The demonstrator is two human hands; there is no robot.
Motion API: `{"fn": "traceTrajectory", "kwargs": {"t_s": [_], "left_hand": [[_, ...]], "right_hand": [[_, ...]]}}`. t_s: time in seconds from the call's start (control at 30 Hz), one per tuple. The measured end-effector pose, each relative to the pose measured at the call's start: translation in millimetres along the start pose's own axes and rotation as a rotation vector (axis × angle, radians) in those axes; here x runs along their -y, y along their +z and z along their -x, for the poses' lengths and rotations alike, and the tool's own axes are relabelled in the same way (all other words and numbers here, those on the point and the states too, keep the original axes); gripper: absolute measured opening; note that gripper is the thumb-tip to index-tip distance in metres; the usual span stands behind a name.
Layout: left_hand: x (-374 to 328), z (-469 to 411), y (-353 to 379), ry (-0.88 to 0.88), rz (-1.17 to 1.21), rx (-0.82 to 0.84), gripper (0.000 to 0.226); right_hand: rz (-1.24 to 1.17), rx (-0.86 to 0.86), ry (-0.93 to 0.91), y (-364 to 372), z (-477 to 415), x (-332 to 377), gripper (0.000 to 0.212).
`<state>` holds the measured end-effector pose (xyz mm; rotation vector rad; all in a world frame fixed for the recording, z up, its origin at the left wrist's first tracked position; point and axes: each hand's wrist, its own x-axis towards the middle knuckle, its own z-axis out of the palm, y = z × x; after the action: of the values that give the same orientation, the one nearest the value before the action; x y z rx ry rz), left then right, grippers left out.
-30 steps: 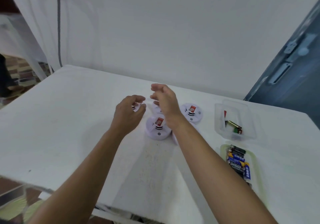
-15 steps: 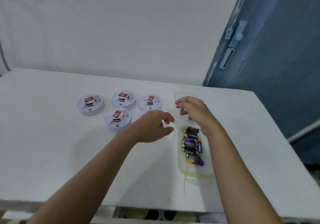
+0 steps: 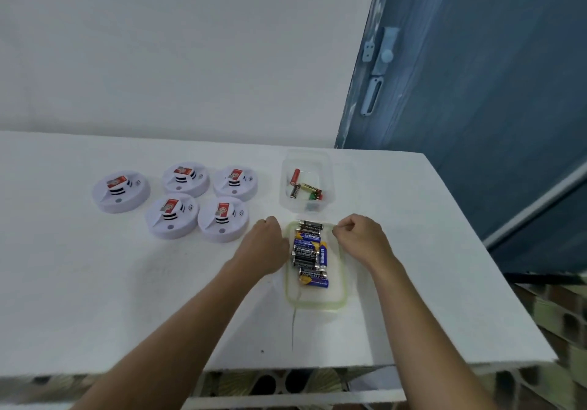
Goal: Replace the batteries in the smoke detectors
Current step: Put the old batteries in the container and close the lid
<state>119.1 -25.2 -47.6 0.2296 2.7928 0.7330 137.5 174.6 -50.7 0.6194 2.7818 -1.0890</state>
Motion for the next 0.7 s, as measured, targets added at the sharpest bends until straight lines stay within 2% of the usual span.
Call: {"fn": "traceTrajectory", "kwargs": {"t_s": [0.1,0.27,0.5,0.7], "left_hand": [[2,-2,0,0.004,-0.011,-0.033,0.017],[0,-2,2,0.002,-0.007,-0.073,0.016],[0,-2,-1,0.003,0.005,-0.09,0.011],[4,-1,-5,-0.05,0.156,-0.099,0.013]], "right_hand": [[0.071,-0.015,-0.036,5,1,1,0.029],[0.123,-0.049,-0.057,14,-1,2,0.015],[0.013,-0.122,-0.077,17,4,9,0.021],[-0.174,-0.139,-0.056,17,6,13,0.024]]}}
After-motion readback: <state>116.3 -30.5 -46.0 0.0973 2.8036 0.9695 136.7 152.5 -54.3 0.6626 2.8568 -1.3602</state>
